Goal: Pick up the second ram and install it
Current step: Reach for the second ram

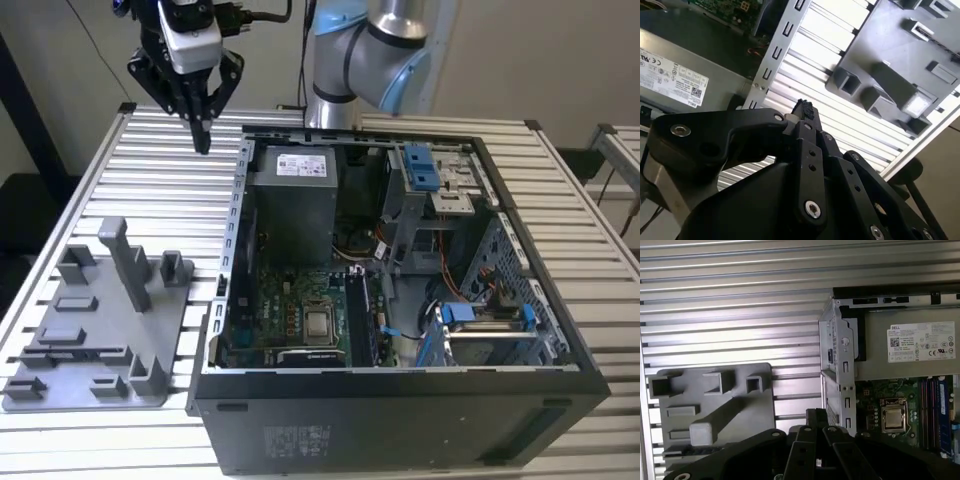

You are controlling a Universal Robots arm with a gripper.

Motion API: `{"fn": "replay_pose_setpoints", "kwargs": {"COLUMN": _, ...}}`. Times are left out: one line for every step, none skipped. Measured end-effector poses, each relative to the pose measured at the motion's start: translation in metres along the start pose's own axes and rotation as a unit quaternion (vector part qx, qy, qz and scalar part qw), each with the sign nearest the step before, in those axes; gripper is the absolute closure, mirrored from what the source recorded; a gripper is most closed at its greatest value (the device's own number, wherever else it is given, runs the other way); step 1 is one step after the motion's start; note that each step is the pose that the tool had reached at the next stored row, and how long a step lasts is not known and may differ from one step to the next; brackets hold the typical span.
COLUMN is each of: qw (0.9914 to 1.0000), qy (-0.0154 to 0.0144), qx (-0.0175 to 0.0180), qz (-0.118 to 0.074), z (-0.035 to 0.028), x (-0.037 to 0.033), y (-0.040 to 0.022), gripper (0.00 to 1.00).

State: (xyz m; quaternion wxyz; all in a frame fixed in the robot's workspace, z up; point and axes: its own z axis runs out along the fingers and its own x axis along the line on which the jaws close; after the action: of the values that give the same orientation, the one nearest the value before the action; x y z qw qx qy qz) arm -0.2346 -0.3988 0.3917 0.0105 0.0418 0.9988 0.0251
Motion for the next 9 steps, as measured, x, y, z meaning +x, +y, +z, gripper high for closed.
{"fn": "replay_pose_setpoints", "kwargs": {"qw": 1.00000, "qy": 0.0000, "qx": 0.0000, "qz": 0.000, "z": -0.0001, "x": 0.0040, "y": -0.0003, "gripper": 0.89}}
{"fn": "replay_pose_setpoints", "kwargs": {"qw": 1.00000, "qy": 0.0000, "qx": 0.0000, "qz": 0.000, "z": -0.0002, "x": 0.0083, "y": -0.0007, "gripper": 0.89}}
{"fn": "replay_pose_setpoints", "kwargs": {"qw": 1.00000, "qy": 0.0000, "qx": 0.0000, "qz": 0.000, "z": -0.0003, "x": 0.0123, "y": -0.0010, "gripper": 0.89}}
{"fn": "replay_pose_setpoints", "kwargs": {"qw": 1.00000, "qy": 0.0000, "qx": -0.0001, "qz": 0.000, "z": -0.0004, "x": 0.0163, "y": -0.0013, "gripper": 0.89}}
{"fn": "replay_pose_setpoints", "kwargs": {"qw": 1.00000, "qy": 0.0000, "qx": -0.0001, "qz": 0.001, "z": -0.0005, "x": 0.0201, "y": -0.0017, "gripper": 0.89}}
{"fn": "replay_pose_setpoints", "kwargs": {"qw": 1.00000, "qy": 0.0000, "qx": -0.0002, "qz": 0.001, "z": -0.0005, "x": 0.0241, "y": -0.0020, "gripper": 0.89}}
{"fn": "replay_pose_setpoints", "kwargs": {"qw": 1.00000, "qy": 0.0000, "qx": -0.0002, "qz": 0.001, "z": -0.0006, "x": 0.0280, "y": -0.0023, "gripper": 0.89}}
{"fn": "replay_pose_setpoints", "kwargs": {"qw": 1.00000, "qy": 0.0000, "qx": -0.0002, "qz": 0.001, "z": -0.0007, "x": 0.0318, "y": -0.0026, "gripper": 0.89}}
{"fn": "replay_pose_setpoints", "kwargs": {"qw": 1.00000, "qy": 0.0000, "qx": -0.0002, "qz": 0.001, "z": -0.0008, "x": 0.0360, "y": -0.0030, "gripper": 0.89}}
